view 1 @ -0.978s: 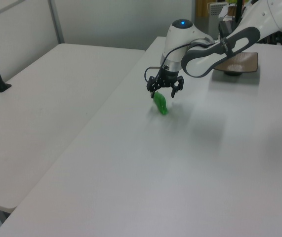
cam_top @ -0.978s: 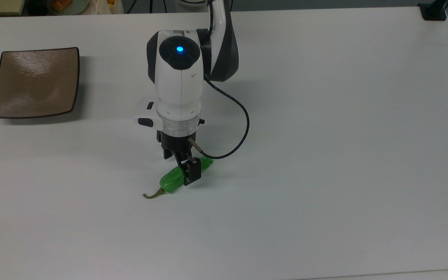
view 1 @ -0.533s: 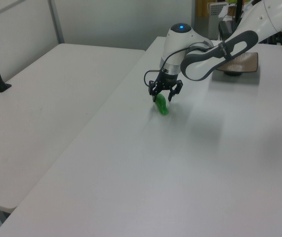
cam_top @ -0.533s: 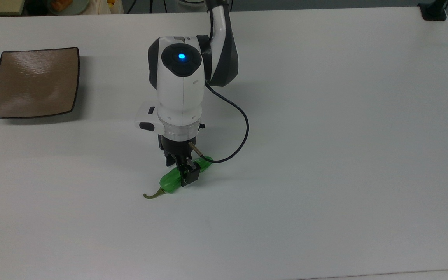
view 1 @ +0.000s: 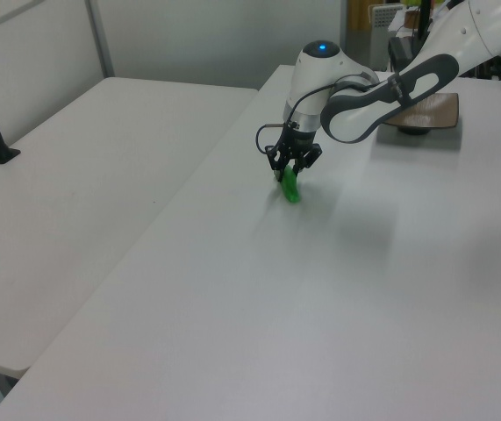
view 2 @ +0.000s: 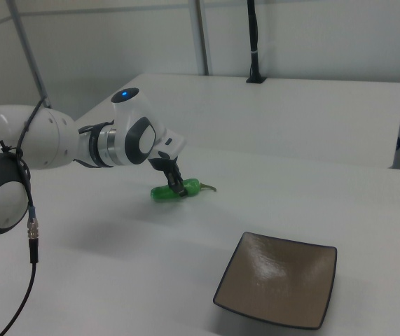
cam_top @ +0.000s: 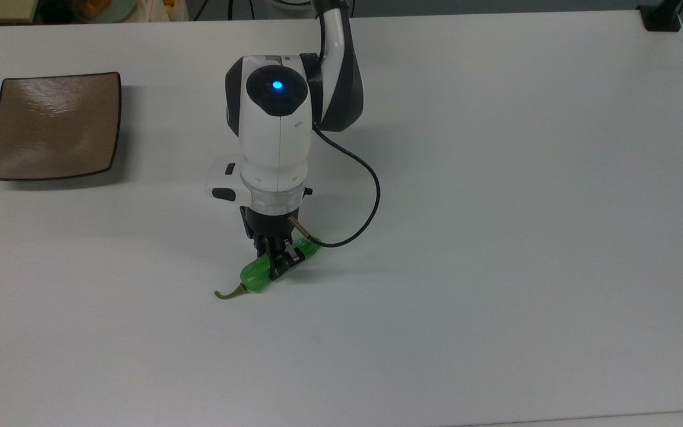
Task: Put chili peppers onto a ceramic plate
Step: 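Close the gripper around the middle of the green chili pepper, then lift the chili pepper and carry it over the brown plate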
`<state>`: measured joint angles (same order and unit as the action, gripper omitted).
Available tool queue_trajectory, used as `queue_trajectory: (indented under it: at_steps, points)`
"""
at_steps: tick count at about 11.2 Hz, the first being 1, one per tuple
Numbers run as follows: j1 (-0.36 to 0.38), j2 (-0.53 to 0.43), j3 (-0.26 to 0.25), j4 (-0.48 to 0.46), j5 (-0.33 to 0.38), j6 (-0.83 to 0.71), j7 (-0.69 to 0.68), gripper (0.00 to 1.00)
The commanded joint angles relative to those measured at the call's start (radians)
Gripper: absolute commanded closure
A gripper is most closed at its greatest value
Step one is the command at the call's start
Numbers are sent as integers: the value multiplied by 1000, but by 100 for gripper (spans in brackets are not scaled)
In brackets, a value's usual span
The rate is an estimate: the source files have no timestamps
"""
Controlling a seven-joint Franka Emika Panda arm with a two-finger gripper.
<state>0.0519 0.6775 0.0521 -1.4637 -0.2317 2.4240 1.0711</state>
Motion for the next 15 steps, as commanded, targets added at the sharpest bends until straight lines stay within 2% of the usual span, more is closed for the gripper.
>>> queue_trajectory:
  at_steps: [1,4,7,10,13,15]
  points:
    - [-10,-9,5,17,-18,10,-43,79]
    - [-32,-64,8,11,3,-6,-183,79]
    - [-38,-99,9,16,6,-103,-304,82]
    - [-58,-157,8,16,78,-236,-515,82]
    - [-75,-213,2,16,81,-386,-731,82]
    - [-84,-233,-6,16,77,-424,-879,82]
